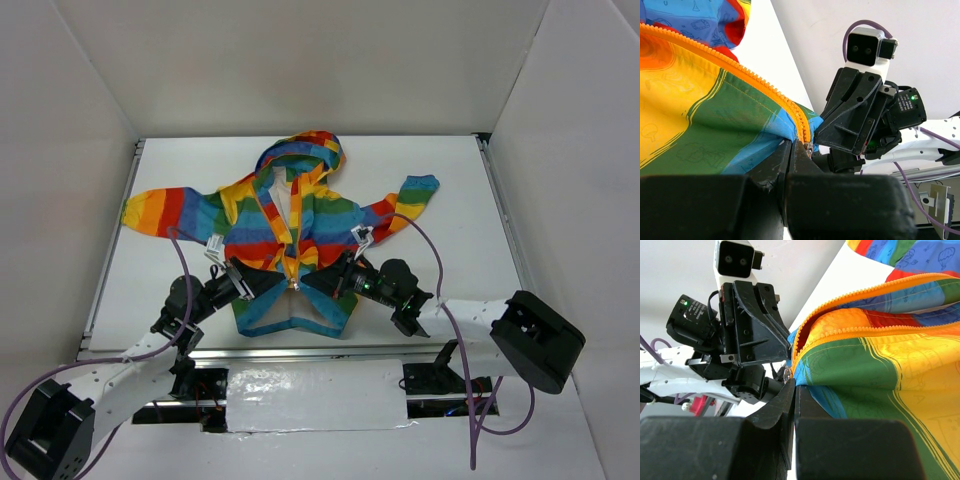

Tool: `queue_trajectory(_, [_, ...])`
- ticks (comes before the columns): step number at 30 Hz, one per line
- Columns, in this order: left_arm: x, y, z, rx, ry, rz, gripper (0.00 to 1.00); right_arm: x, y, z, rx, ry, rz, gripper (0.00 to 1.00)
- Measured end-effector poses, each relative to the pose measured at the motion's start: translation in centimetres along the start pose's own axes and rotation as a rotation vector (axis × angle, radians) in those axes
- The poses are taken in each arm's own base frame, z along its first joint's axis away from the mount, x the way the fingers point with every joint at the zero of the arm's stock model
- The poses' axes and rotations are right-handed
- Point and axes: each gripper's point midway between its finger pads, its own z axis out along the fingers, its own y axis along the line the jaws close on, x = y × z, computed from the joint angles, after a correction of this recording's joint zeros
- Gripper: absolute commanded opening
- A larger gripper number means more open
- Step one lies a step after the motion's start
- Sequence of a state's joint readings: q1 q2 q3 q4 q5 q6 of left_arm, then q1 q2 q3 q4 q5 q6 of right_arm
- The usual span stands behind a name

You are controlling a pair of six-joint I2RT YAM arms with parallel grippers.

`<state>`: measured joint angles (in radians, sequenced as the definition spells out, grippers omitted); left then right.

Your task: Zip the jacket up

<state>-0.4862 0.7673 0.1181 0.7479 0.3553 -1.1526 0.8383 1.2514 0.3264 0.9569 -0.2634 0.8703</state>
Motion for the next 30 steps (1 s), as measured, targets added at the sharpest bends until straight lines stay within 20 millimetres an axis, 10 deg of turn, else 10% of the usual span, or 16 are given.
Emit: queue_trajectory(30, [0.04,0.0,-0.01,0.0,0.002,-0.001,0.0,-0.16,-0.36,0.05,0.018,-0.011,-0.002,0.0])
